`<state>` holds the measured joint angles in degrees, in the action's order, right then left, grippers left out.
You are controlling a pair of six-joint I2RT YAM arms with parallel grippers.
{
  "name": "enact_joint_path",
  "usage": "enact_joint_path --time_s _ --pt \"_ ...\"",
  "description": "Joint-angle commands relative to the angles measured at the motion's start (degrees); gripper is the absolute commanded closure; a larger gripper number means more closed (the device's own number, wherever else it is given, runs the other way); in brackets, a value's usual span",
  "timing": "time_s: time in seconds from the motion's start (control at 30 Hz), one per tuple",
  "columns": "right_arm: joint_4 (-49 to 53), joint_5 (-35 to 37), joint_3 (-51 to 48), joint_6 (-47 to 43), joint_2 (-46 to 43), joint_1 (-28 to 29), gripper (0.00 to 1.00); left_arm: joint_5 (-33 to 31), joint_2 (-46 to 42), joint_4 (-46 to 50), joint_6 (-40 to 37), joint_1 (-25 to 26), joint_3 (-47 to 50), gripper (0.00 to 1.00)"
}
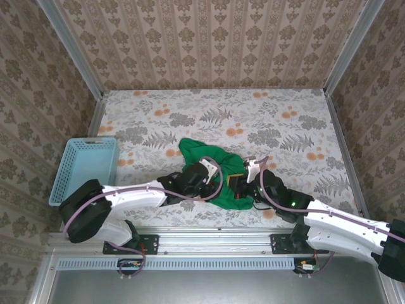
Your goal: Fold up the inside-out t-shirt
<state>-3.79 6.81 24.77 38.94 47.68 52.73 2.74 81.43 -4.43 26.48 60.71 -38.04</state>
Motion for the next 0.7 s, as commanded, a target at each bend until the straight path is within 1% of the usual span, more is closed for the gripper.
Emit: enact_joint_path --time_s 0.0,0.03,0.13,0.2,0.3,0.4,0.5,0.6,0.67 --pt "-1.47 1.82 -3.1 -1.17 -0.32 0.66 1.0 1.07 2.0 -2.5 3.62 -0.41 -2.06 0.64" --pt "-0.69 3.59 -3.81 -0.68 -0.49 0.62 1.0 0.79 2.55 -2.2 3.56 -0.43 -2.04 0.7" --pt "3.45 8.12 -4.65 1.36 -1.78 0.26 1.0 0.37 2.82 -2.27 3.09 -0.55 -0.51 0.83" --pt "5.36 8.71 -4.35 2.12 -3.03 -0.19 1.0 1.15 1.85 -3.46 2.34 -0.48 1.2 0.92" --pt "9.01 9.26 -2.59 2.67 -4.69 -0.52 1.0 0.45 -0.3 -4.34 0.65 0.34 3.42 0.99" --pt "15.4 11.74 0.97 2.63 -5.49 -0.82 1.0 -1.08 -3.4 -3.66 -1.79 1.77 4.99 1.0" --pt "23.39 14.69 4.92 2.56 -6.16 -2.42 1.0 -1.83 -7.93 -4.38 -2.65 1.79 7.9 1.0" --pt "26.43 14.28 5.89 1.87 -7.52 -5.1 1.0 -0.36 -12.17 -6.51 -2.75 1.02 10.79 1.0" --pt "26.87 12.75 5.77 1.76 -7.63 -7.02 1.0 0.18 -14.47 -7.68 -3.1 0.84 11.99 1.0"
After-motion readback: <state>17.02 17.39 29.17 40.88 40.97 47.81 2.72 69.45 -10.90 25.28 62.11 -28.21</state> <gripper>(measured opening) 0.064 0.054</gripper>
